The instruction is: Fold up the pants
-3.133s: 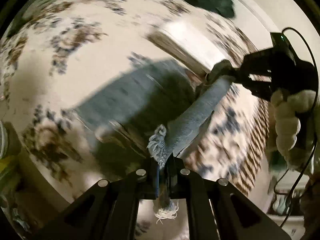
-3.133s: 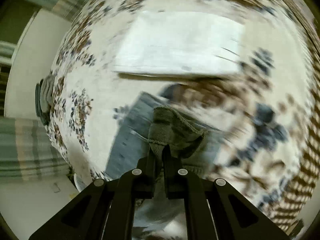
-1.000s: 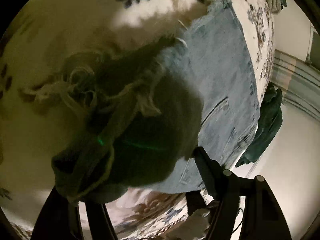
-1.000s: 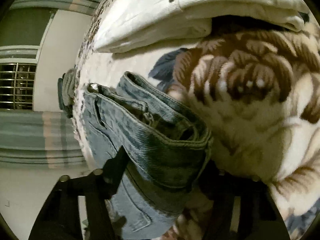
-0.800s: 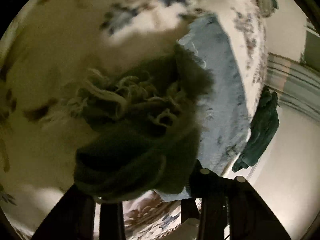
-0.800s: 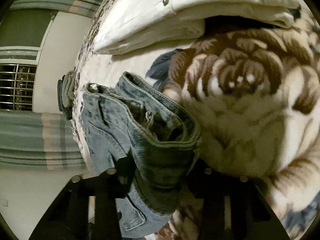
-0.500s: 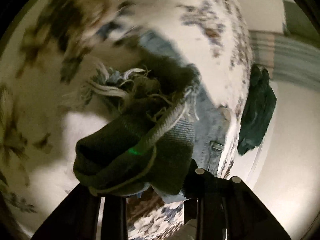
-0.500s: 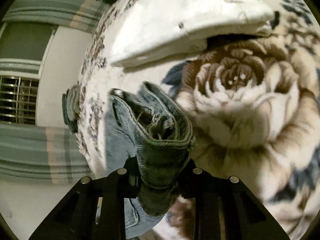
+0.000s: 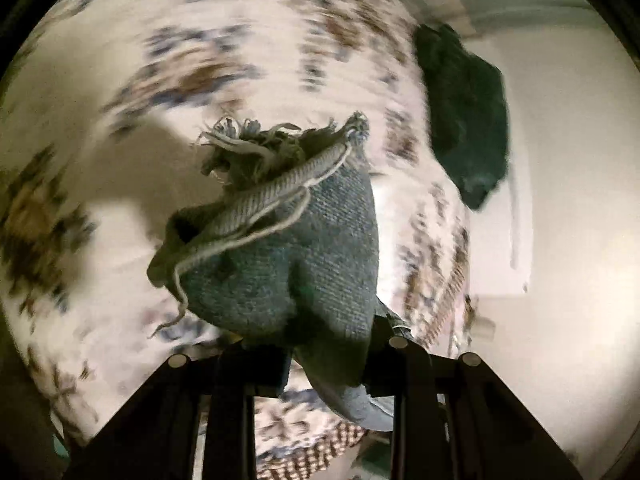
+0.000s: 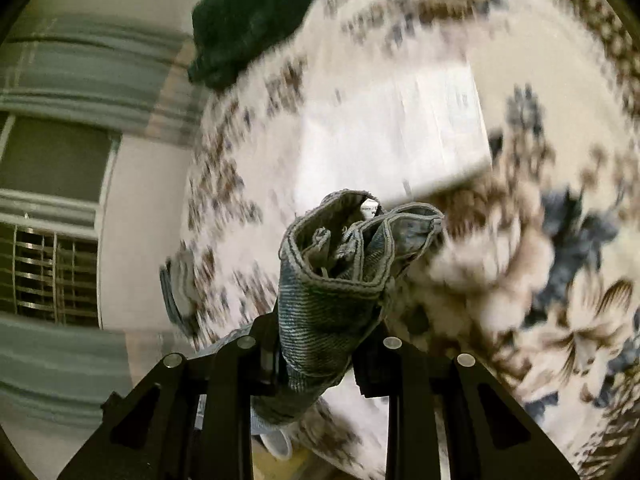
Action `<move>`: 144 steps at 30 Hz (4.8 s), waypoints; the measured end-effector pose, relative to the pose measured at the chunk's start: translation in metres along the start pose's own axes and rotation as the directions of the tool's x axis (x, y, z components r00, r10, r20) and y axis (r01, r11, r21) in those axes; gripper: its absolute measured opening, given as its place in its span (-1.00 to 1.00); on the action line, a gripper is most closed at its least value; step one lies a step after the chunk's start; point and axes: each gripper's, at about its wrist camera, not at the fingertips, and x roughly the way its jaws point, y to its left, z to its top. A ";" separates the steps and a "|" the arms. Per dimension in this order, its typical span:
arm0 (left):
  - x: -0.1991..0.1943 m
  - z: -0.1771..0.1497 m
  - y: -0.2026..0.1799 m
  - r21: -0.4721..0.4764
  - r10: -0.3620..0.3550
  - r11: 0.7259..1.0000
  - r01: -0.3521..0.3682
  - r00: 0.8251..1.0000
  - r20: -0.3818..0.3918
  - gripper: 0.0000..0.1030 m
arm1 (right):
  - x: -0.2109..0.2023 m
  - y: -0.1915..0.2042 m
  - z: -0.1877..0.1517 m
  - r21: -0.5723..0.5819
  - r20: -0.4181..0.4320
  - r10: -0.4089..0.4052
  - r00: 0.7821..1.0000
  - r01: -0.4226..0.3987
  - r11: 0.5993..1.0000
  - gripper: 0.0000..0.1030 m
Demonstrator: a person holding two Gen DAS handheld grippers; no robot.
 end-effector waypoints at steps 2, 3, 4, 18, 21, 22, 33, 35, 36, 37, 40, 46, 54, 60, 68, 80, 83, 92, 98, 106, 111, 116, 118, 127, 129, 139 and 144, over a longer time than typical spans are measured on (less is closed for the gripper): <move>0.016 0.022 -0.038 0.056 -0.039 0.998 0.041 0.999 -0.032 -0.55 | -0.015 0.019 0.025 0.004 0.066 0.002 0.998 -0.002 1.000 -0.46; 0.026 0.033 -0.058 0.087 -0.058 0.994 0.062 0.997 -0.044 -0.55 | -0.021 0.028 0.041 0.008 0.102 0.002 0.995 -0.003 1.000 -0.46; 0.036 0.044 -0.077 0.115 -0.077 0.990 0.082 0.996 -0.054 -0.55 | -0.024 0.036 0.054 0.014 0.132 0.003 0.991 -0.005 1.000 -0.47; 0.286 0.121 -0.156 0.413 -0.014 0.900 0.143 0.954 -0.301 -0.55 | 0.048 -0.026 0.158 0.202 0.423 -0.129 0.897 0.046 0.978 -0.47; 0.324 0.114 -0.101 0.417 0.095 0.907 0.062 0.934 -0.345 -0.55 | 0.085 -0.068 0.134 0.258 0.370 -0.189 0.910 0.095 0.961 -0.47; 0.329 0.112 -0.086 0.416 0.112 0.908 0.046 0.931 -0.348 -0.55 | 0.094 -0.080 0.126 0.269 0.354 -0.200 0.914 0.105 0.957 -0.47; 0.313 0.091 -0.043 0.398 0.106 0.916 0.049 0.927 -0.359 -0.47 | 0.130 -0.120 0.099 0.279 0.310 -0.240 0.920 0.153 0.948 -0.47; 0.313 0.093 -0.048 0.419 0.137 0.907 0.027 0.924 -0.356 -0.41 | 0.132 -0.124 0.097 0.287 0.296 -0.235 0.926 0.148 0.946 -0.43; 0.311 0.092 -0.051 0.436 0.161 0.900 0.013 0.919 -0.360 -0.39 | 0.133 -0.127 0.097 0.296 0.282 -0.235 0.930 0.149 0.944 -0.37; 0.309 0.093 -0.052 0.443 0.169 0.897 0.009 0.917 -0.361 -0.39 | 0.132 -0.128 0.096 0.300 0.270 -0.243 0.932 0.159 0.941 -0.25; 0.290 0.086 -0.065 0.569 0.260 0.821 -0.054 0.922 -0.287 -0.33 | 0.129 -0.122 0.096 0.263 0.223 -0.327 0.918 0.266 0.927 0.21; 0.248 0.063 -0.095 0.795 0.354 0.581 -0.175 0.934 -0.053 0.30 | 0.111 -0.072 0.072 0.063 0.217 -0.534 0.817 0.534 0.843 0.83; 0.186 0.030 -0.138 0.929 0.352 0.291 -0.228 0.929 0.118 0.51 | 0.055 0.012 0.031 0.002 0.360 -0.676 0.643 0.724 0.690 1.00; 0.115 0.010 -0.166 0.943 0.293 0.242 -0.227 0.944 0.152 0.52 | -0.001 0.078 0.002 0.017 0.435 -0.680 0.590 0.750 0.661 1.00; 0.000 -0.018 -0.195 0.948 0.211 0.236 -0.213 0.964 0.164 0.51 | -0.093 0.161 -0.057 0.011 0.506 -0.644 0.573 0.743 0.669 1.00; -0.184 -0.057 -0.206 0.937 0.071 0.244 -0.248 0.969 0.238 0.52 | -0.235 0.280 -0.195 -0.045 0.635 -0.546 0.546 0.732 0.680 1.00; -0.219 -0.066 -0.202 0.936 0.058 0.250 -0.249 0.969 0.242 0.52 | -0.263 0.304 -0.228 -0.056 0.656 -0.530 0.538 0.734 0.677 1.00; -0.283 -0.071 -0.193 0.948 0.033 0.232 -0.220 0.975 0.218 0.52 | -0.320 0.362 -0.302 -0.050 0.694 -0.516 0.502 0.749 0.660 1.00; -0.309 -0.066 -0.185 0.953 0.015 0.207 -0.220 0.975 0.221 0.52 | -0.337 0.389 -0.332 -0.038 0.712 -0.506 0.487 0.746 0.665 1.00; -0.321 -0.069 -0.173 0.958 0.005 0.191 -0.213 0.976 0.216 0.91 | -0.339 0.405 -0.344 -0.041 0.719 -0.499 0.484 0.747 0.664 1.00; -0.325 -0.071 -0.170 0.956 0.009 0.189 -0.222 0.974 0.225 0.91 | -0.335 0.405 -0.346 -0.051 0.708 -0.500 0.499 0.742 0.668 1.00; -0.331 -0.071 -0.169 0.954 0.004 0.188 -0.234 0.971 0.238 0.91 | -0.332 0.402 -0.346 -0.064 0.700 -0.497 0.512 0.739 0.671 1.00; -0.333 -0.072 -0.168 0.953 0.000 0.187 -0.237 0.970 0.242 0.91 | -0.332 0.400 -0.344 -0.067 0.698 -0.495 0.518 0.735 0.675 1.00; -0.334 -0.072 -0.169 0.952 0.003 0.190 -0.240 0.970 0.244 0.91 | -0.333 0.390 -0.344 -0.071 0.685 -0.493 0.536 0.724 0.686 1.00; -0.334 -0.072 -0.168 0.952 0.002 0.194 -0.237 0.970 0.241 0.91 | -0.333 0.390 -0.344 -0.071 0.681 -0.493 0.541 0.719 0.691 1.00; -0.334 -0.073 -0.167 0.952 0.007 0.191 -0.241 0.970 0.244 0.91 | -0.335 0.379 -0.344 -0.073 0.669 -0.492 0.557 0.708 0.703 1.00; -0.334 -0.073 -0.166 0.951 0.003 0.191 -0.242 0.969 0.245 0.91 | -0.333 0.374 -0.345 -0.078 0.664 -0.487 0.567 0.701 0.709 1.00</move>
